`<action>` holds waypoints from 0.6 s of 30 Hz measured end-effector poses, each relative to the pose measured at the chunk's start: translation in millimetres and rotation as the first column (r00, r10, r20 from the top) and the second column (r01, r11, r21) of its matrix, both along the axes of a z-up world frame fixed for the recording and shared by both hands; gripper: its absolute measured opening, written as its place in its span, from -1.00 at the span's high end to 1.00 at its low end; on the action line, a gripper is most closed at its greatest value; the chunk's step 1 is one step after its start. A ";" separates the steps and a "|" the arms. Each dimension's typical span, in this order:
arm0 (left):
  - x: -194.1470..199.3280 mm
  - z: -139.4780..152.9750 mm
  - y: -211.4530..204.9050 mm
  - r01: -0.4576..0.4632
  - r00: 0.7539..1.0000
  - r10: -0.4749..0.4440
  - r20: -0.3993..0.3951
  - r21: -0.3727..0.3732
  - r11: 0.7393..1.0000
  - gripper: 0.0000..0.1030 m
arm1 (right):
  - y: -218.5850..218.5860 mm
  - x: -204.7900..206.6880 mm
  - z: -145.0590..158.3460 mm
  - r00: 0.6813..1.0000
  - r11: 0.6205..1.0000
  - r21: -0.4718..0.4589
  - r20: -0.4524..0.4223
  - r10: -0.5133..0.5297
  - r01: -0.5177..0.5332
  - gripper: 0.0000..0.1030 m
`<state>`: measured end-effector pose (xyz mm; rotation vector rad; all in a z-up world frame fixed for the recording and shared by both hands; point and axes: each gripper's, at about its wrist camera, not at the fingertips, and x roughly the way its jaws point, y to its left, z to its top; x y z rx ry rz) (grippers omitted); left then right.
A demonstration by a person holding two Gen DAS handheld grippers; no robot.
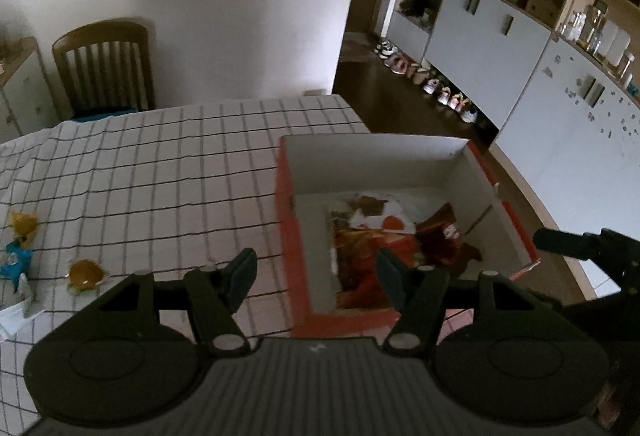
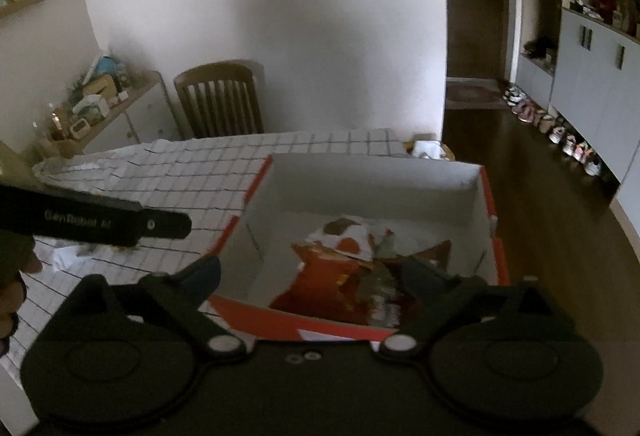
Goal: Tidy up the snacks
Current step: 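Withdraw both tools from the shoebox toward the remaining snacks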
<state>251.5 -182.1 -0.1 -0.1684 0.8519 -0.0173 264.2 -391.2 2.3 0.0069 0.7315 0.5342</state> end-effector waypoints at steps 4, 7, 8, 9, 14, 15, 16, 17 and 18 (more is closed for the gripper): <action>-19.1 -0.9 26.6 -0.028 1.000 0.028 0.010 -0.012 1.000 -0.41 | 16.6 -7.6 3.3 1.000 1.000 0.014 0.005 0.007 -0.007 -0.99; -32.3 -1.0 47.5 -0.053 0.999 0.053 0.010 -0.008 0.999 -0.42 | 32.0 -13.4 4.3 1.000 1.000 0.009 0.011 0.015 -0.015 -1.00; -36.5 -1.7 56.1 -0.061 0.998 0.061 0.009 -0.010 0.998 -0.43 | 36.8 -15.3 4.4 1.000 1.000 0.009 0.012 0.015 -0.015 -1.00; -40.8 -2.2 64.6 -0.070 0.998 0.070 0.009 -0.012 0.998 -0.48 | 43.1 -17.6 4.1 1.000 1.000 0.011 0.014 0.011 -0.011 -1.00; -63.3 -2.4 104.2 -0.099 0.993 0.098 0.058 0.013 0.995 -0.56 | 69.9 -28.3 1.0 1.000 0.999 0.043 -0.007 -0.026 0.026 -1.00; -66.9 -2.9 110.9 -0.103 0.992 0.101 0.069 0.022 0.994 -0.60 | 74.8 -31.1 1.2 0.999 0.997 0.055 -0.007 -0.046 0.046 -1.00; -70.3 -3.1 117.8 -0.108 0.992 0.106 0.076 0.028 0.994 -0.61 | 81.2 -33.4 1.5 0.998 0.996 0.066 -0.011 -0.056 0.056 -1.00; -72.9 -4.1 124.8 -0.114 0.991 0.111 0.081 0.032 0.993 -0.62 | 85.8 -35.0 1.3 0.999 0.996 0.068 -0.012 -0.049 0.050 -1.00; -75.4 -6.3 133.3 -0.120 0.990 0.117 0.080 0.032 0.992 -0.62 | 92.3 -37.1 1.8 0.999 0.997 0.062 -0.007 -0.034 0.035 -1.00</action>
